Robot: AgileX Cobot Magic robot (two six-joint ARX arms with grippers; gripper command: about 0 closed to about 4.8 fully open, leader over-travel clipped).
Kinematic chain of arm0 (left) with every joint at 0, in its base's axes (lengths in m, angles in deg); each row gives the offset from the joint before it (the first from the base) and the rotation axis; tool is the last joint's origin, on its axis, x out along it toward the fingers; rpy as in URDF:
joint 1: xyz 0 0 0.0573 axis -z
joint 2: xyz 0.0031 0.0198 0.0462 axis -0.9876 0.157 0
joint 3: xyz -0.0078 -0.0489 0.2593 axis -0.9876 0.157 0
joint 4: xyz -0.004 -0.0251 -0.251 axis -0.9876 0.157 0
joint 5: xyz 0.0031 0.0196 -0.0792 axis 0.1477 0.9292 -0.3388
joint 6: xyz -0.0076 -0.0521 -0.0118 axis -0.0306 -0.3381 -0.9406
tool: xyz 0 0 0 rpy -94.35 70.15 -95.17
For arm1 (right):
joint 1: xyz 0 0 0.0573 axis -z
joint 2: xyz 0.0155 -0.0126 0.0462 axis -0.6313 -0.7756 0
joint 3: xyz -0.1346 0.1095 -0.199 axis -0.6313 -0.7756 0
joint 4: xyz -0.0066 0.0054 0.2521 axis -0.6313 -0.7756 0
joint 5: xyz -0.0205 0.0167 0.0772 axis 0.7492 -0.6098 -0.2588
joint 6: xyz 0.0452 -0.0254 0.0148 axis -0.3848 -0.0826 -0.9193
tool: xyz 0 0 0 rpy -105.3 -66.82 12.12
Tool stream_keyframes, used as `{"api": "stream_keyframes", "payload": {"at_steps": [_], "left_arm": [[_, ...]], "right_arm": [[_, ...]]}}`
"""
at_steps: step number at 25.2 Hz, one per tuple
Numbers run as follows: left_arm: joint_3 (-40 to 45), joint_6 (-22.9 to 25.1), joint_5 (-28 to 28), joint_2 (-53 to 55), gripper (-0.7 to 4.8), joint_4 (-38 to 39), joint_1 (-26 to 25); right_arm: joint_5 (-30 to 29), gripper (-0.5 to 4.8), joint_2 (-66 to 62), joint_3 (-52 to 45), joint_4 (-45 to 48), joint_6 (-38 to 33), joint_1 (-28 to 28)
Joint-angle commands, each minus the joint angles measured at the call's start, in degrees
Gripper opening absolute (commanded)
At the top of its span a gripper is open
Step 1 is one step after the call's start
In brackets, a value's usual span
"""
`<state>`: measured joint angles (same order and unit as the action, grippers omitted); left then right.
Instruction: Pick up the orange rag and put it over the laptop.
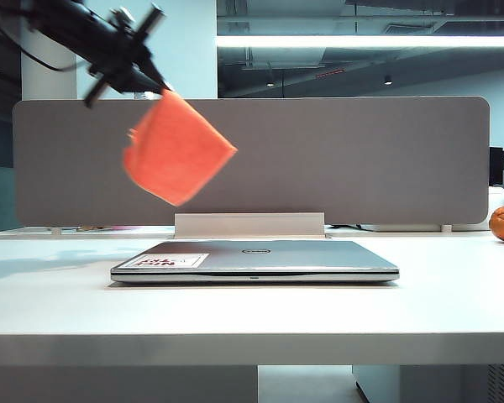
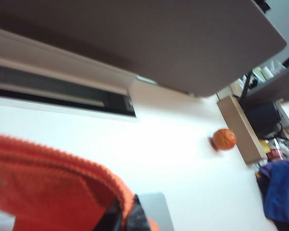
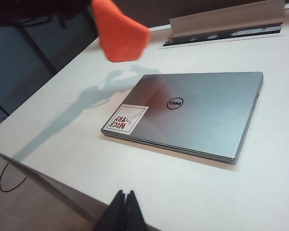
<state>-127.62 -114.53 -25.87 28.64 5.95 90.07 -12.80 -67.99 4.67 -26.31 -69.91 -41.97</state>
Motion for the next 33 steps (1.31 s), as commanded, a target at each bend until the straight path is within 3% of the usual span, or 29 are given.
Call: {"api": "stream_keyframes", "payload": {"at_steps": [1,5,12,19,24,25,27,28,33], "left_arm": [[-2.7,-2.7,0.1,3.5,-0.06,-0.3,2.1],[-3.5,-1.4,-2.1,7.3,-0.06,3.7,5.7],[-3.5,1.0,-5.4,7.2,-0.06,14.4,5.7],[-3.5,10.6,-1.9,7.2,-0.06,30.3,5.5],[-3.5,14.1,0.7,7.2,-0.03,34.8,5.8],[-3.5,14.1,0.8,7.2,0.08,35.3,5.8],[-3.5,14.1,1.6,7.2,0.89,35.9,5.8],[-3.5,14.1,2.4,7.2,1.75,36.3,5.8],[-3.5,16.2,3.9,7.3,2.22,36.6,5.8]], "right_arm": [[-0.3,-0.05,0.0,0.2,0.6,0.2,0.0],[-0.3,-0.05,0.0,0.2,0.6,0.2,0.0],[-0.3,-0.05,0.0,0.2,0.6,0.2,0.0],[-0.3,-0.05,0.0,0.2,0.6,0.2,0.0],[-0.3,-0.05,0.0,0.2,0.6,0.2,0.0],[-0.3,-0.05,0.0,0.2,0.6,0.2,0.0],[-0.3,-0.05,0.0,0.2,0.6,0.2,0.0],[-0.3,-0.05,0.0,0.2,0.6,0.2,0.0],[-0.3,-0.05,0.0,0.2,0.6,0.2,0.0]]}}
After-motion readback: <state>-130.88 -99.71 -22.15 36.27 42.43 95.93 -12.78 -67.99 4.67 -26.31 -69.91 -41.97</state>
